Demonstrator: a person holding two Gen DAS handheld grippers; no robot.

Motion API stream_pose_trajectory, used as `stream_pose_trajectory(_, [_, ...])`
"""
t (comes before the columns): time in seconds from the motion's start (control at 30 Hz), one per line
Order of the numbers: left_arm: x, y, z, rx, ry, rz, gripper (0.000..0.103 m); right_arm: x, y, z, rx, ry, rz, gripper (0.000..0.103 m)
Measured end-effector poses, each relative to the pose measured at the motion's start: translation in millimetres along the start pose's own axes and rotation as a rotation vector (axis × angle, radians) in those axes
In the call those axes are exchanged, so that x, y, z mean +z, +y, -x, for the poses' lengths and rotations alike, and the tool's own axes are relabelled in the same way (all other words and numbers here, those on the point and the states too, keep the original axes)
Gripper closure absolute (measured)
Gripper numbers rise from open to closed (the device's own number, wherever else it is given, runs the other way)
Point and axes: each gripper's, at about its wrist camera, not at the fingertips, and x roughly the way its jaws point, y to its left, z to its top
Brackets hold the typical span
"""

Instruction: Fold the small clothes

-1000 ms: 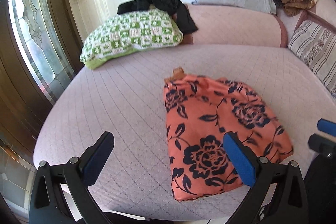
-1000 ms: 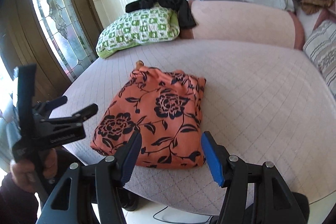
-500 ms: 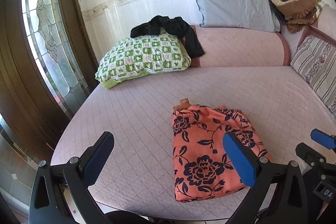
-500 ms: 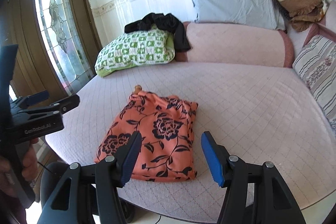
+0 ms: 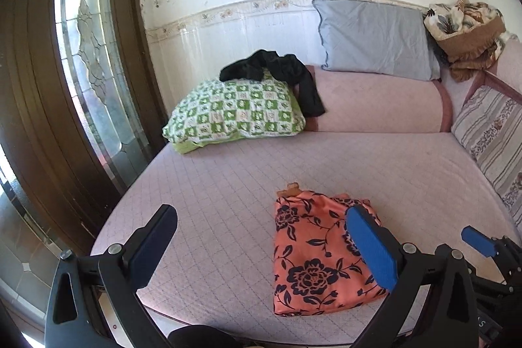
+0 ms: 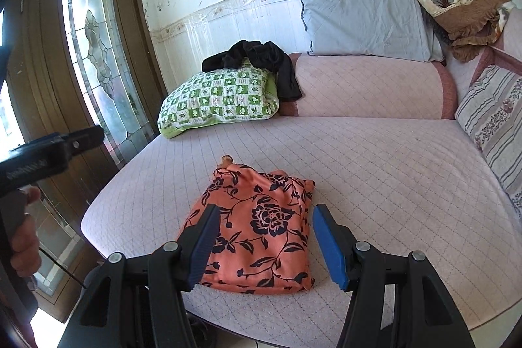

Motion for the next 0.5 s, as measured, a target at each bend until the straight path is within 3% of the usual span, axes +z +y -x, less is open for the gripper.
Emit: stream_pose_trajectory(0.5, [16.4,3.7,31.0,0.005,-0.073,-0.011,0.000,24.9,4.8,17.2,-0.002,-0.063,-0.008,0.038])
